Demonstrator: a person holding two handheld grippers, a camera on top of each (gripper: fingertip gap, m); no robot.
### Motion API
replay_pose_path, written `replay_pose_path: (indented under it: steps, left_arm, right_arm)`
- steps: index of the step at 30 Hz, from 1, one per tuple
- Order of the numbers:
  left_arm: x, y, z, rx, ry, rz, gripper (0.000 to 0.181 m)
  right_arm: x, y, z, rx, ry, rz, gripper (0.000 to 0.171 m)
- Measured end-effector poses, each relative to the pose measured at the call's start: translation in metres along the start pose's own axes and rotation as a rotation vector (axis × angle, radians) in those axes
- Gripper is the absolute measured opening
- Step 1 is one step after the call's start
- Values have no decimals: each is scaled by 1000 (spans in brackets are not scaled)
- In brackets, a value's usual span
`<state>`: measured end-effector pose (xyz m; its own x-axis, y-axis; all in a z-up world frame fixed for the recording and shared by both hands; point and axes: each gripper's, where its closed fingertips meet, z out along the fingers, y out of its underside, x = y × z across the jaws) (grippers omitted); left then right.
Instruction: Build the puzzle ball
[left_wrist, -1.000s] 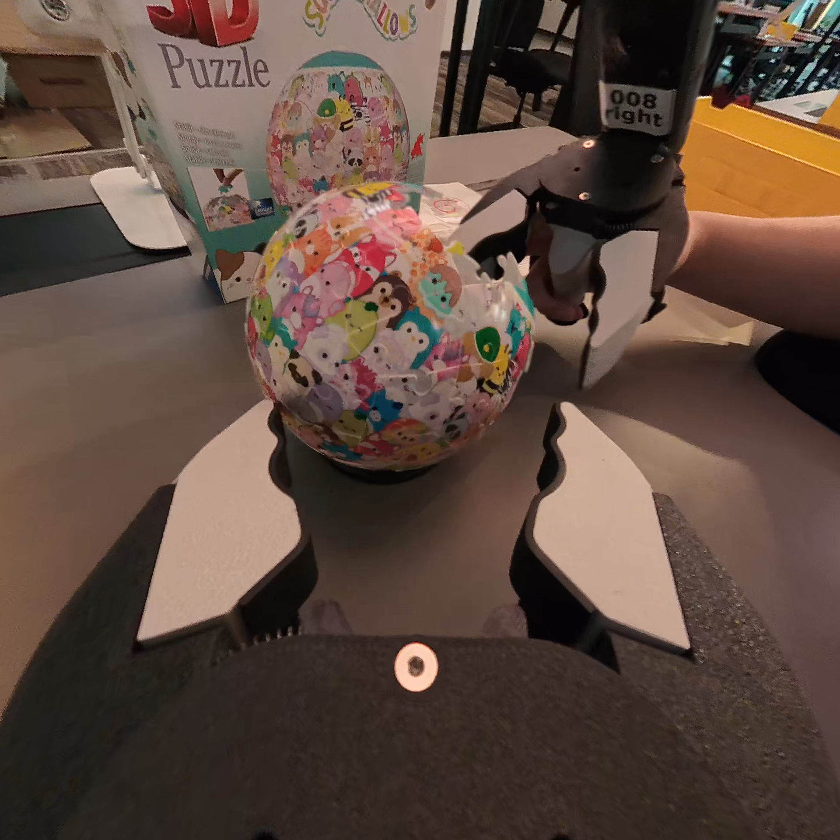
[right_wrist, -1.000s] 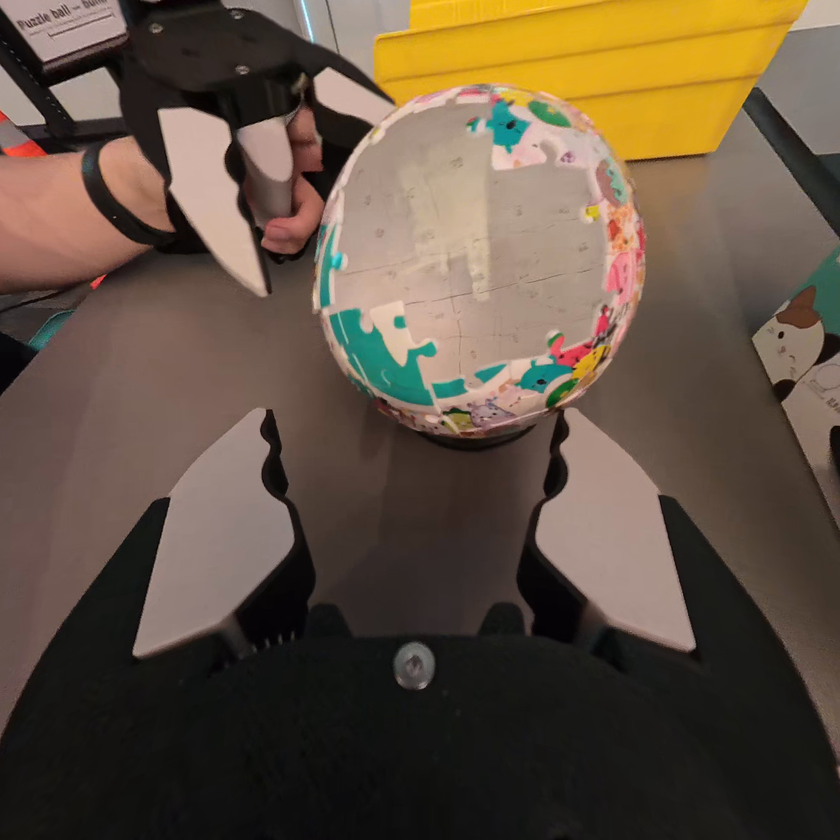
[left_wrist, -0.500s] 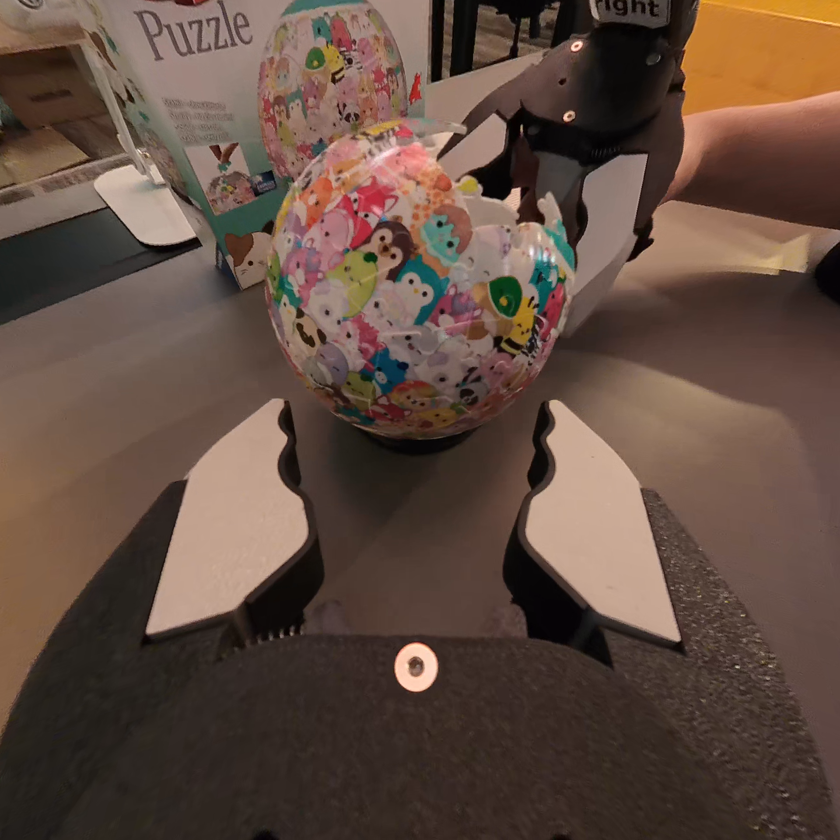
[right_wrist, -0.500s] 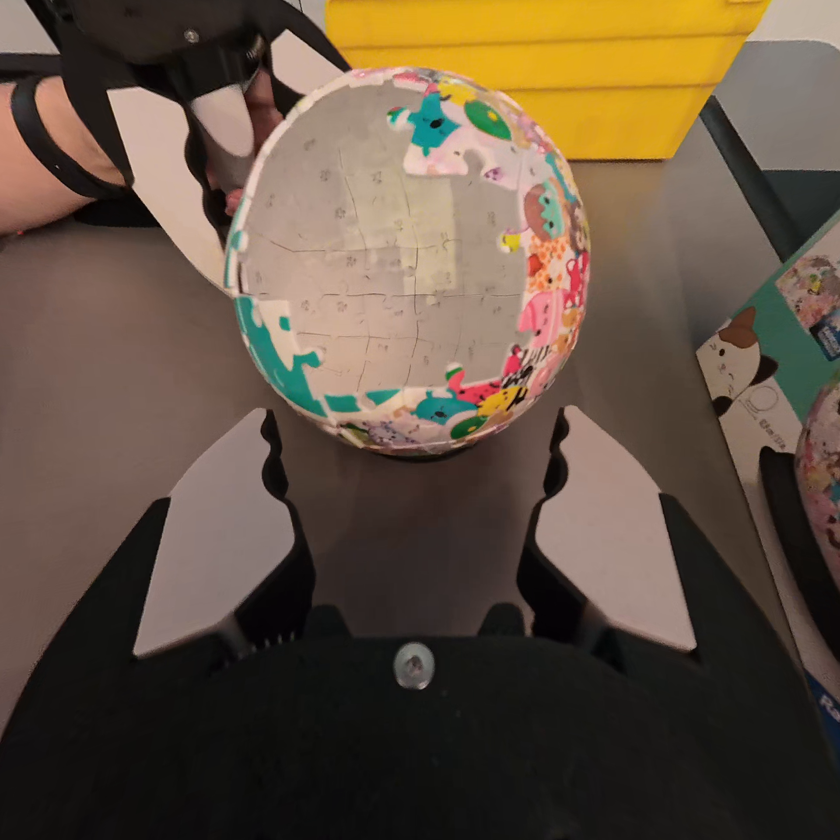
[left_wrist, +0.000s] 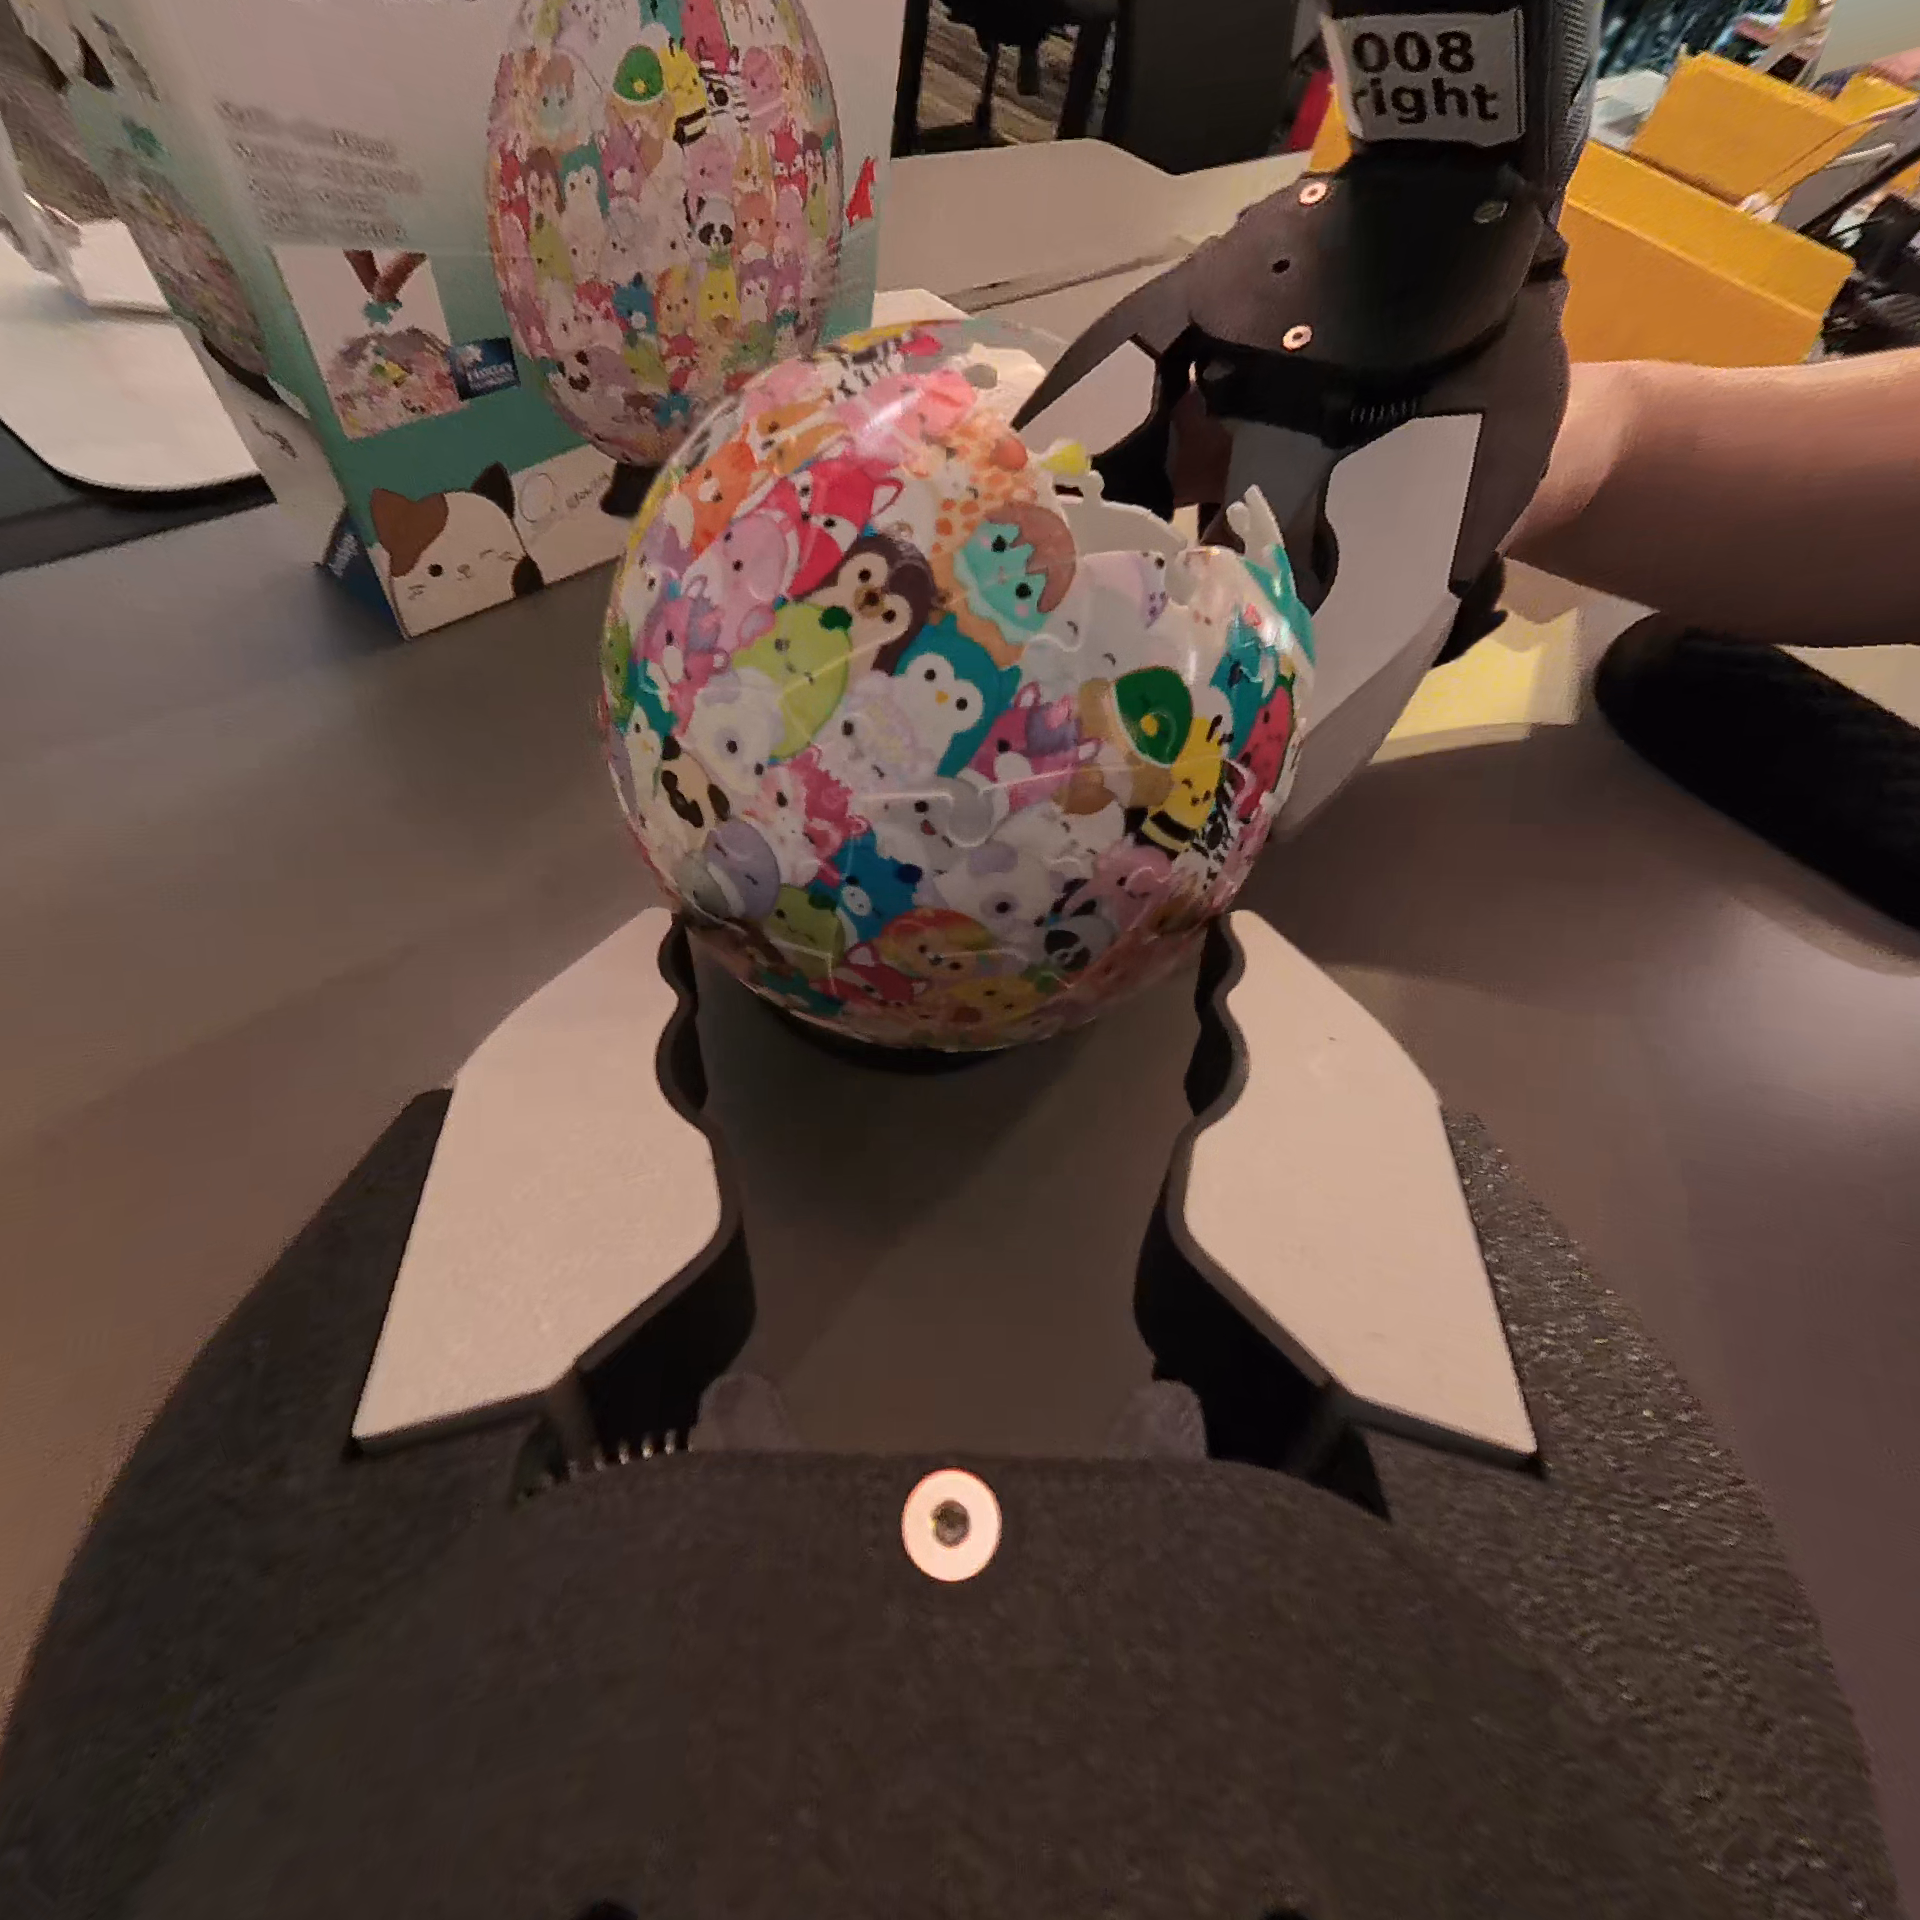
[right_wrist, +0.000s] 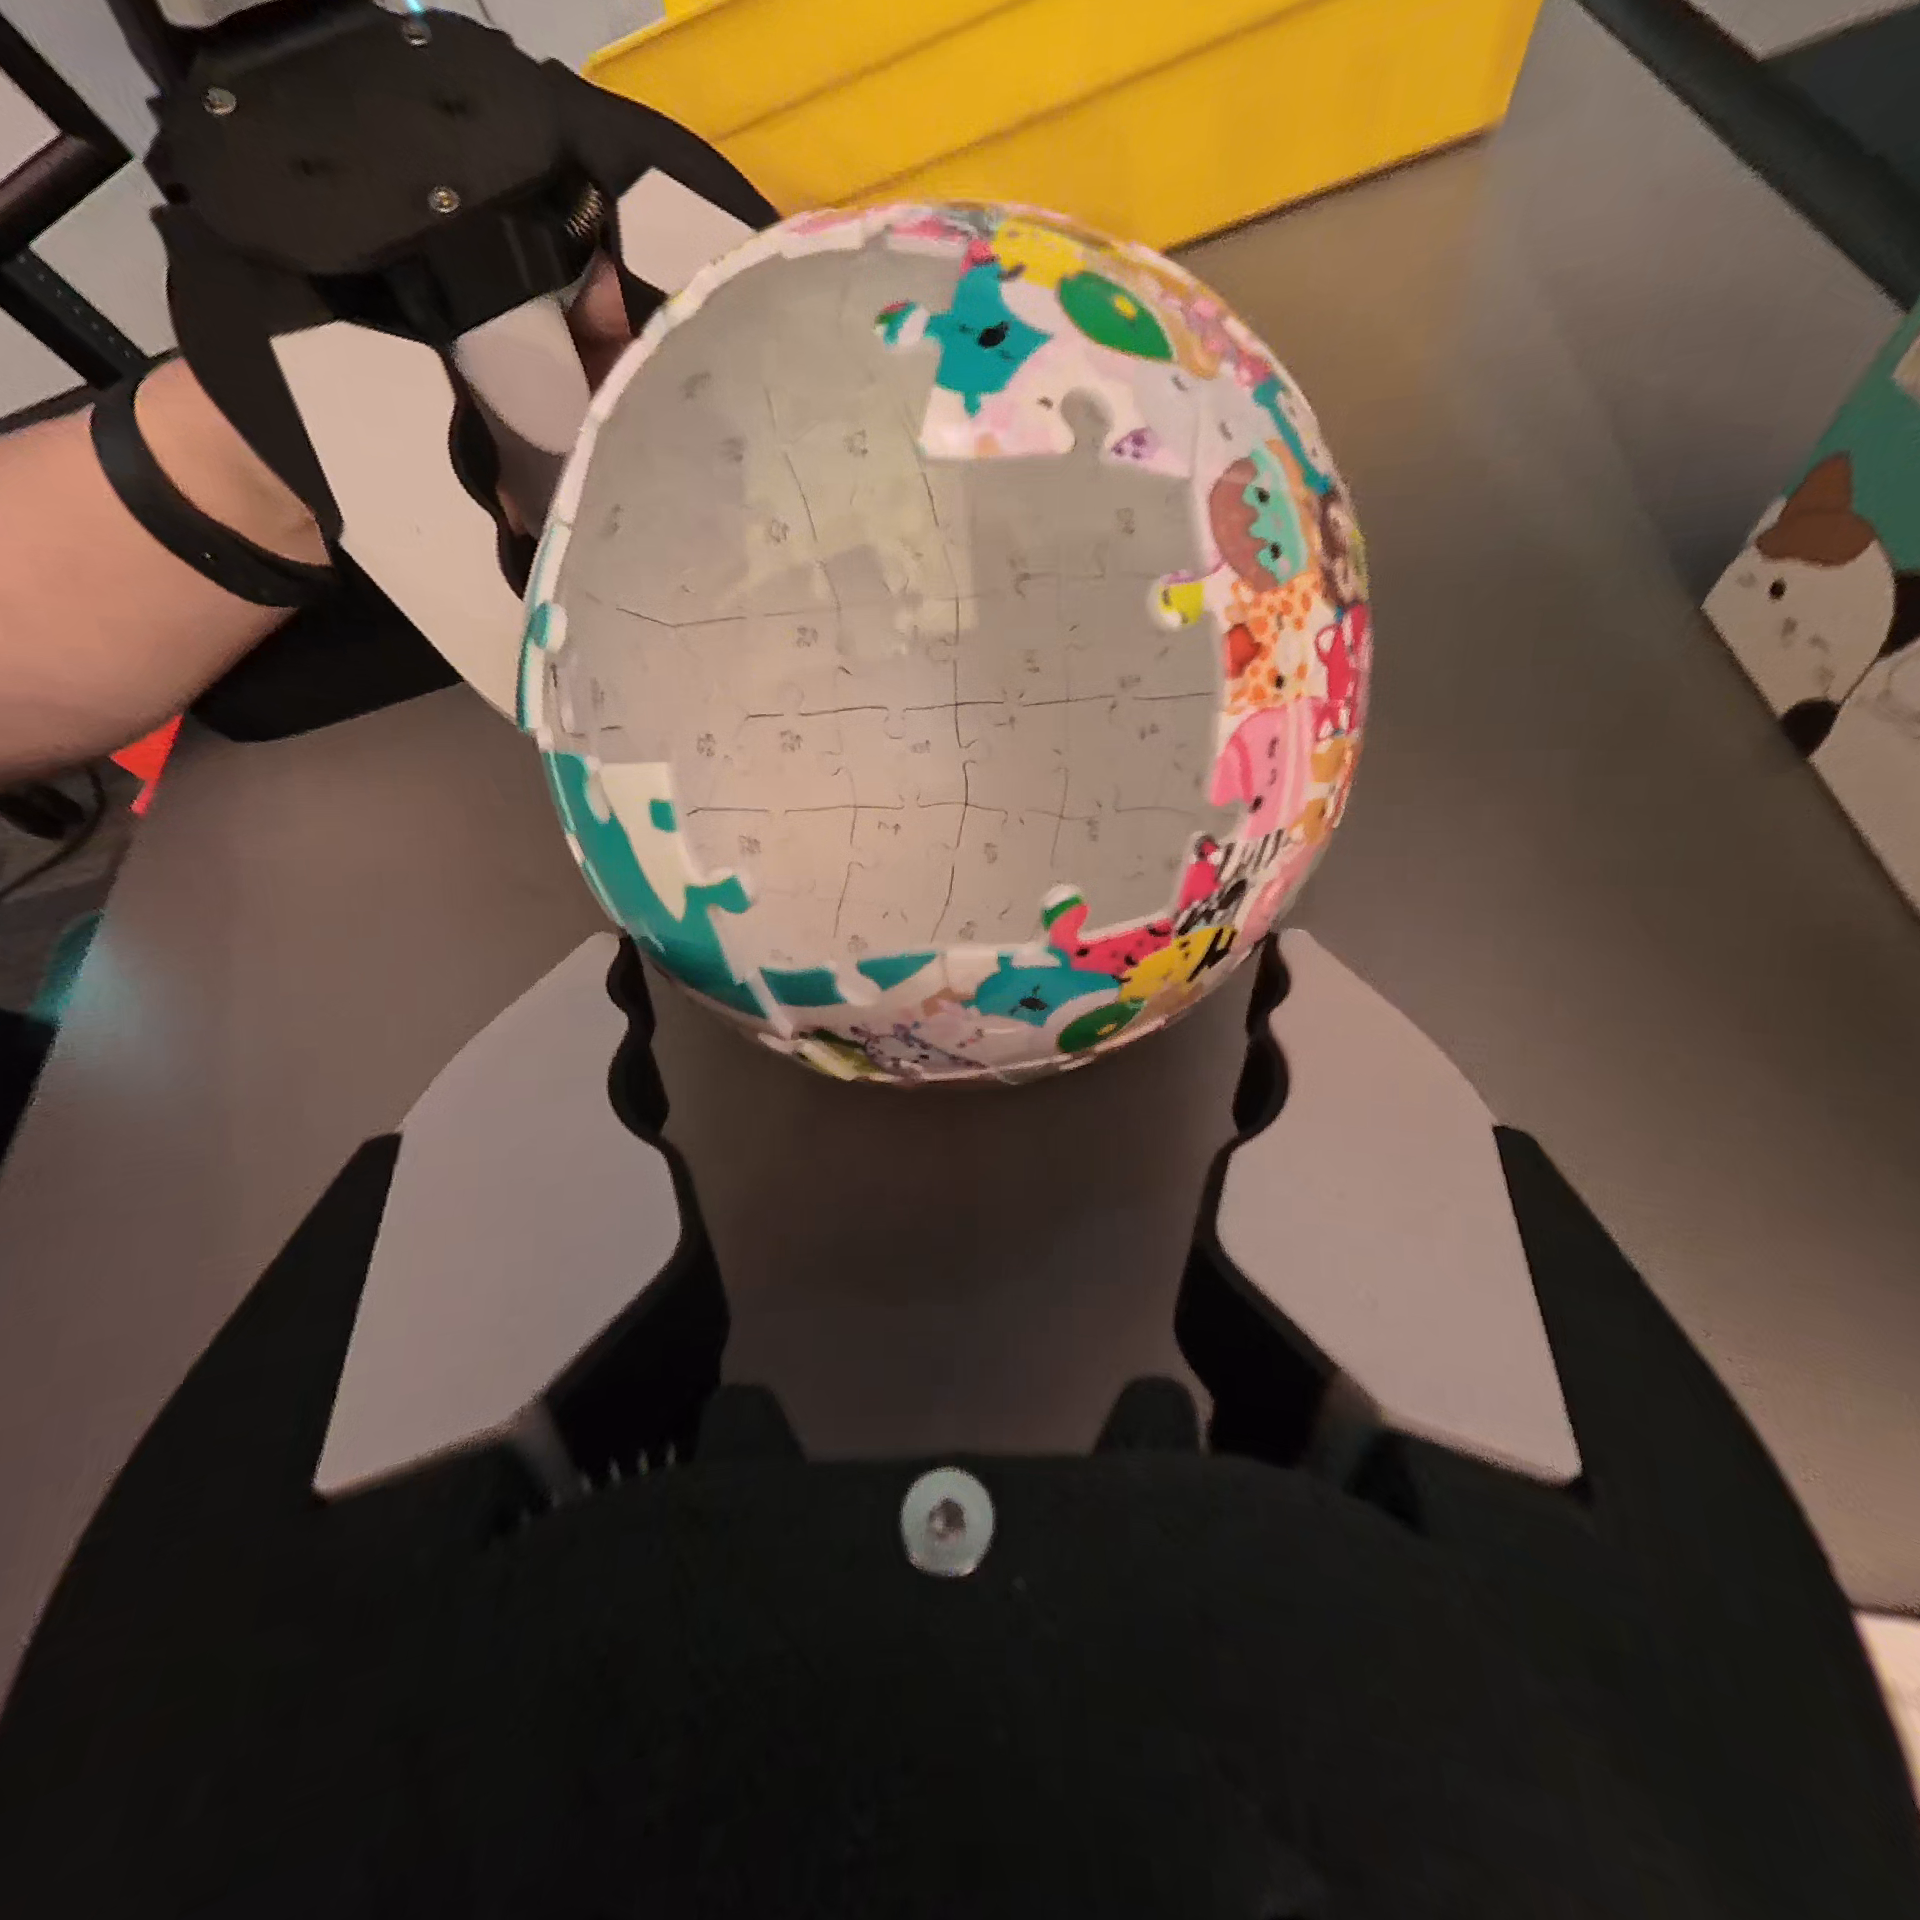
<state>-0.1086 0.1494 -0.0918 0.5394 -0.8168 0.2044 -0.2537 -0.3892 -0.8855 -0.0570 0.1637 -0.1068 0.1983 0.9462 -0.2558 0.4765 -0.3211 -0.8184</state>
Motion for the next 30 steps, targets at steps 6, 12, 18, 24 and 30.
replay_pose_path:
  steps: [6,12,18,24,30]
  left_arm:
    - [-1,-1,1,-16,78,2,92]
    - [0,-11,-22,68,42,55,88]
    - [9,-46,-44,157,-73,147,79]
    - [39,-68,-33,133,-83,353,74]
    - [58,-49,-34,97,-112,539,63]
  right_arm:
    - [-5,5,-3,-90,56,102,110]
    - [-1,19,-23,-154,106,-3,111]
    - [-45,-28,-63,124,184,-571,94]
    - [-71,-50,-51,158,215,-949,76]
    - [-65,-51,-43,132,290,-1059,63]
